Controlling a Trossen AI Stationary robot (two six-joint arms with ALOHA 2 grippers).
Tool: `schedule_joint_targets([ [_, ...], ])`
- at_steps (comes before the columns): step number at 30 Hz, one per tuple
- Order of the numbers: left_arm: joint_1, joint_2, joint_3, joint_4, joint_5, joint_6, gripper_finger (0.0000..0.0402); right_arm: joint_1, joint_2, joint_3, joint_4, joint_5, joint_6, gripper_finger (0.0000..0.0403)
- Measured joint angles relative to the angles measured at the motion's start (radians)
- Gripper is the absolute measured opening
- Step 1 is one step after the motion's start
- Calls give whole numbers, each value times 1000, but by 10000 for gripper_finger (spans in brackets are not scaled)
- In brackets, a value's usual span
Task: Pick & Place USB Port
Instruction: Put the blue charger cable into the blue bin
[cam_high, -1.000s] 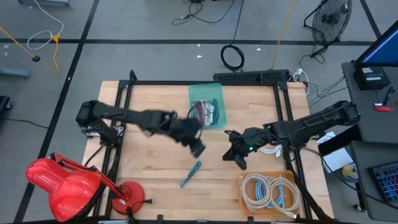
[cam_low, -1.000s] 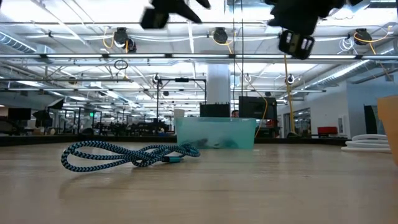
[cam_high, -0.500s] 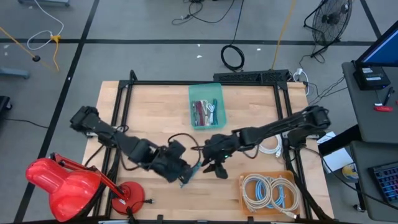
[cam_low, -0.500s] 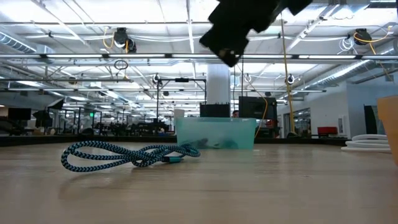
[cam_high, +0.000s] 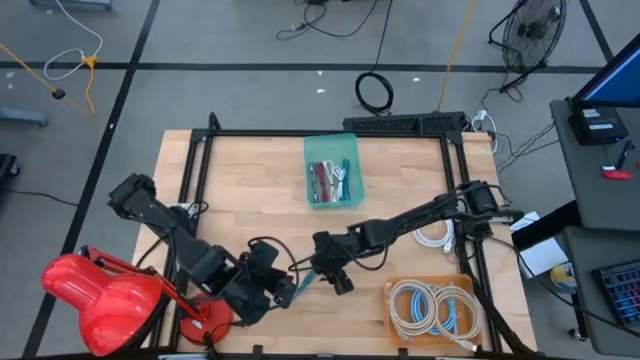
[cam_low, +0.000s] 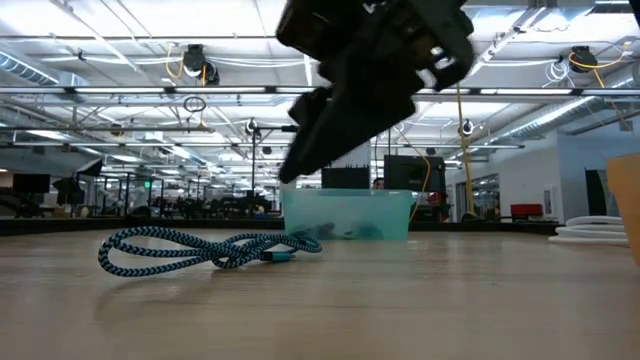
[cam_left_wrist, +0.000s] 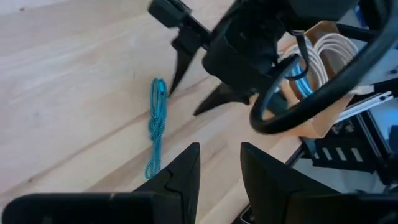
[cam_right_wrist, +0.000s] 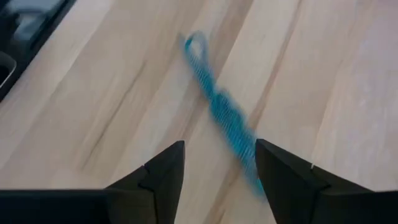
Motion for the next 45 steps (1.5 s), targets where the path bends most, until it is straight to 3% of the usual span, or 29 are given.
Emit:
schedule_joint_targets([
  [12, -64, 0, 0, -13, -55, -128, 115, -7, 75, 4, 68, 58, -34, 193],
  [22, -73, 0, 0, -12, -76, -151, 115, -6, 150, 6, 36, 63, 68, 183],
  [26, -73, 0, 0, -16, -76, -145, 115, -3, 134, 4, 22, 70, 111, 143],
  [33, -59, 0, 0, -34, -76, -98, 115, 0, 15, -1, -34, 11, 256, 23],
  [35, -55, 0, 0, -57, -71, -90, 115, 0, -36, -1, -63, 13, 318, 13],
  [40, -50, 0, 0, -136, -51, -74, 115, 0, -179, 0, -121, 150, 605, 18],
  [45, -51, 0, 0, -227, -43, -69, 115, -14, -291, 2, -302, 443, 843, 8],
])
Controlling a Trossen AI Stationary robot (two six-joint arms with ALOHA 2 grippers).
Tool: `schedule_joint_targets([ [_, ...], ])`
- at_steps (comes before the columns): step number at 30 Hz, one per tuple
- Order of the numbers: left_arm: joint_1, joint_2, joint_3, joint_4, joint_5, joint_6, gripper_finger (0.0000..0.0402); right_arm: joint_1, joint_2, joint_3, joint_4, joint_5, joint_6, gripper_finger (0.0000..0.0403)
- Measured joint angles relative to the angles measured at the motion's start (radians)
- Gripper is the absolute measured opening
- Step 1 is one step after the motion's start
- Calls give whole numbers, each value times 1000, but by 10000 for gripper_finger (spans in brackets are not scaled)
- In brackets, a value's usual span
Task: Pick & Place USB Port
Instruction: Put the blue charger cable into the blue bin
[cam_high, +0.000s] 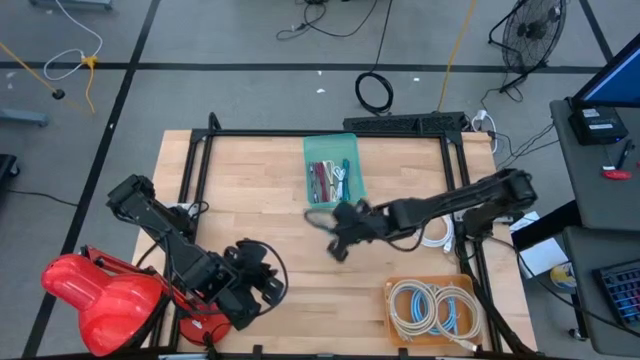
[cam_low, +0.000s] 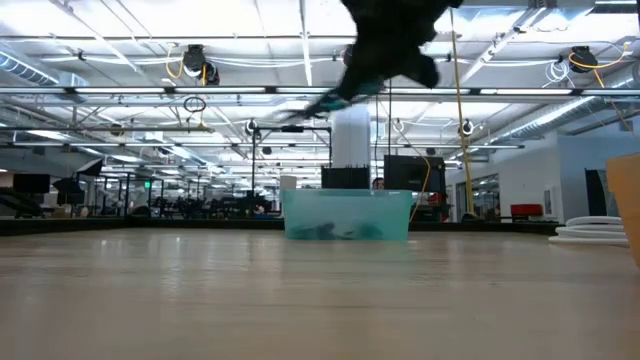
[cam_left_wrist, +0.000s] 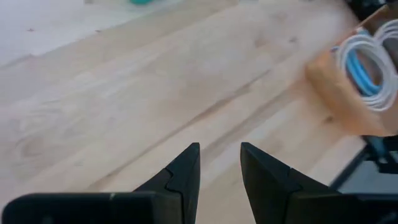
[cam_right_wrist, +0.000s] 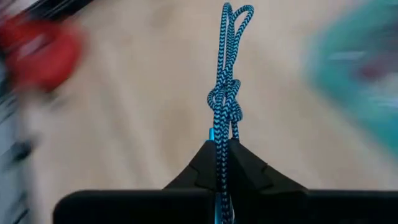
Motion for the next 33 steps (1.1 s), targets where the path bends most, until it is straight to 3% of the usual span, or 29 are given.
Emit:
schedule_joint_targets([
  [4, 0, -8, 0, -64, 8, -8, 115, -47, -48, 0, -188, 188, 203, 9],
  [9, 3, -37, 0, -145, 13, 2, 115, -156, -48, -1, -323, 244, 334, 8],
  [16, -2, -67, 0, -228, -43, 63, 115, -317, -38, -1, -221, 206, 322, 8],
  [21, -2, -67, 0, -253, -54, 82, 115, -390, 36, -2, -270, 69, 333, 7],
  [26, -19, -67, 0, -290, -61, 73, 115, -389, 146, -3, -283, -67, 336, 7],
  [33, -56, -67, 0, -331, -61, 25, 115, -365, 161, 0, -286, 4, 386, 8],
])
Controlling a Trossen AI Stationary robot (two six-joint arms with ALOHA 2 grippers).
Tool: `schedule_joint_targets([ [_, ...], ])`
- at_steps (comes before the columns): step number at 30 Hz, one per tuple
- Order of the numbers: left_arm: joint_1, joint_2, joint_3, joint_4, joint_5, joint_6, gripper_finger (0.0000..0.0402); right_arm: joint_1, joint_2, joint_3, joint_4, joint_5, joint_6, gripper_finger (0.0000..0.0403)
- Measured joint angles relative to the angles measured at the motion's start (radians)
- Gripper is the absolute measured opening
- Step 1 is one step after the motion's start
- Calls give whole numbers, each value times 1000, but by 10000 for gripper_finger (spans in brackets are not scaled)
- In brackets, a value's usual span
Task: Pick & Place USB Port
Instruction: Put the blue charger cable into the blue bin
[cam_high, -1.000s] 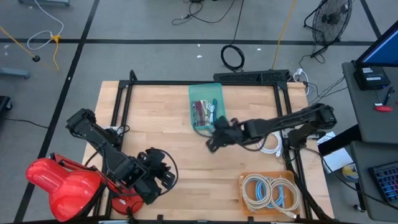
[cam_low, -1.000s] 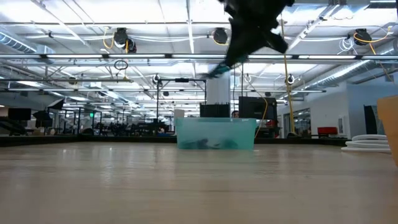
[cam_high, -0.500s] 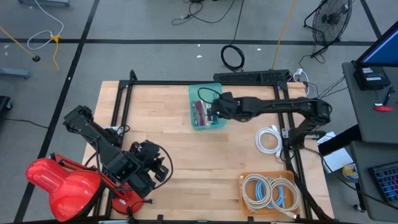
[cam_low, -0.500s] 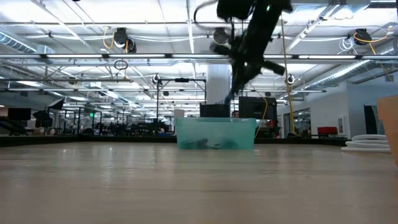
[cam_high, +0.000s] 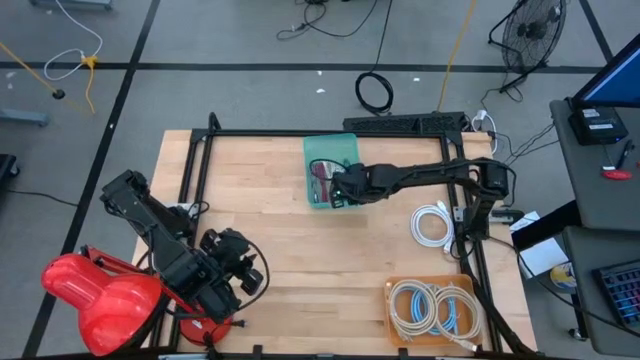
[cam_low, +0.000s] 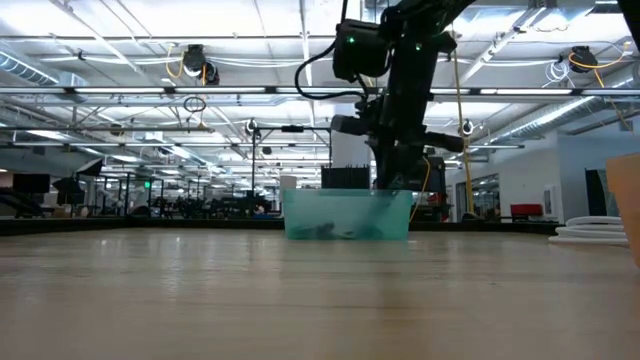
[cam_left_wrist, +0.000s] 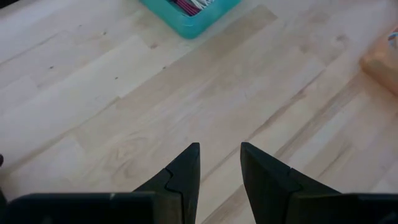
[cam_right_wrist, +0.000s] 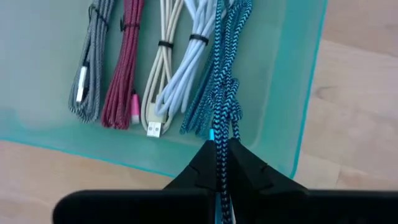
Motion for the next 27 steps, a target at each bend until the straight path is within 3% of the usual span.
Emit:
schedule_joint_targets([
  [9, -24, 0, 0, -12, 0, -10, 115, -1, -9, -1, -56, 104, 47, 8],
  [18, -26, 0, 0, -12, 0, -13, 115, -13, -9, -1, -45, 104, 19, 11],
  [27, -35, -1, 0, -11, -1, -22, 115, -23, -9, -1, 14, 97, -5, 86],
])
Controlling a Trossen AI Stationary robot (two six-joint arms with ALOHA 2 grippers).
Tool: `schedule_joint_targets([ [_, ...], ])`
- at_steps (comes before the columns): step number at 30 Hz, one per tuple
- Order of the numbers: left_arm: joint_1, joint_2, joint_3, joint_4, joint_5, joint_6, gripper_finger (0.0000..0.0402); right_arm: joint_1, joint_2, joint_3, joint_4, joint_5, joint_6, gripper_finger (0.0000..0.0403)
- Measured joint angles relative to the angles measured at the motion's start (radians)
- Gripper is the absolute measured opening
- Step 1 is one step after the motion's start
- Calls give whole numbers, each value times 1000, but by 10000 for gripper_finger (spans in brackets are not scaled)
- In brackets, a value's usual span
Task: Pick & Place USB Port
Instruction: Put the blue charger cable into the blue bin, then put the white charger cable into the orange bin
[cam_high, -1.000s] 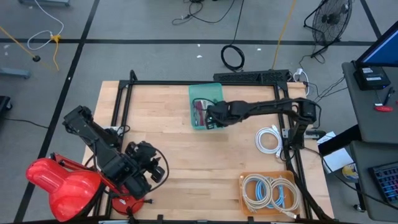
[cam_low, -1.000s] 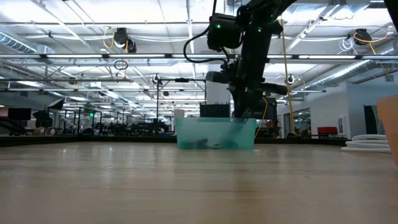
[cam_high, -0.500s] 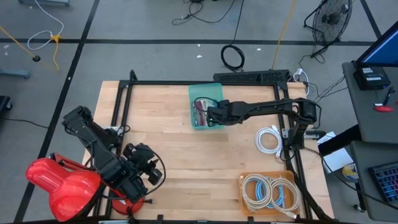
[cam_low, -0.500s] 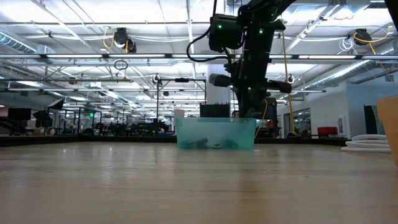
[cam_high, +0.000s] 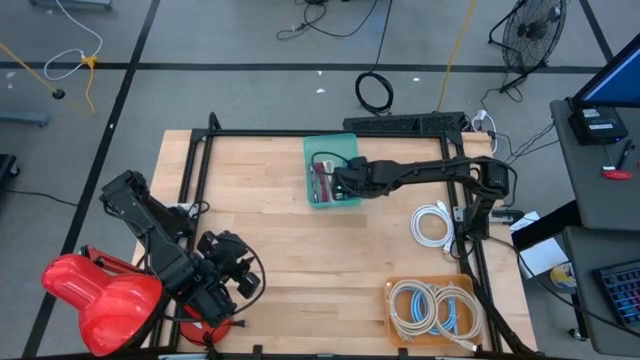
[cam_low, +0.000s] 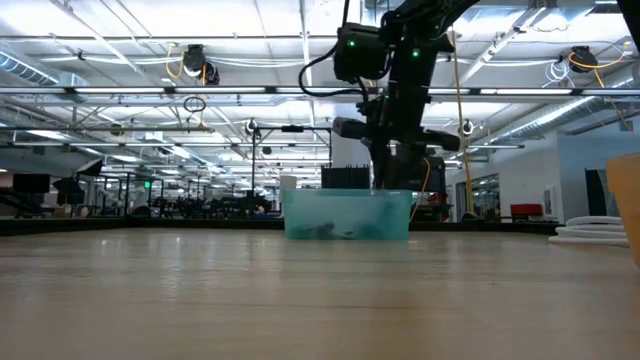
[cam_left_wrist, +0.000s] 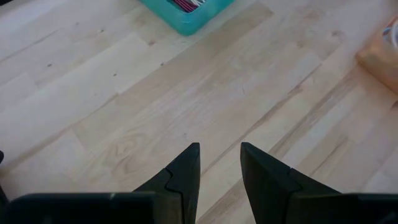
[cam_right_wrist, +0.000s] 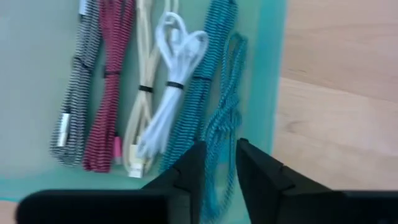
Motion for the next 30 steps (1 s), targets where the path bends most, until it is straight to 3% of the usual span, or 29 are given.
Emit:
schedule_joint_targets([
  [6, -1, 0, 0, 0, -1, -3, 115, 0, 0, 0, 48, 6, -6, 120],
  [12, -1, 0, 0, -1, -1, -3, 115, 0, 0, 0, 78, -4, -23, 120],
  [19, 12, -2, 0, -3, -10, 22, 115, 5, -21, 0, 264, -94, -88, 118],
  [30, 24, -7, 0, -7, -29, 32, 115, 60, -63, 0, 551, -148, -137, 116],
])
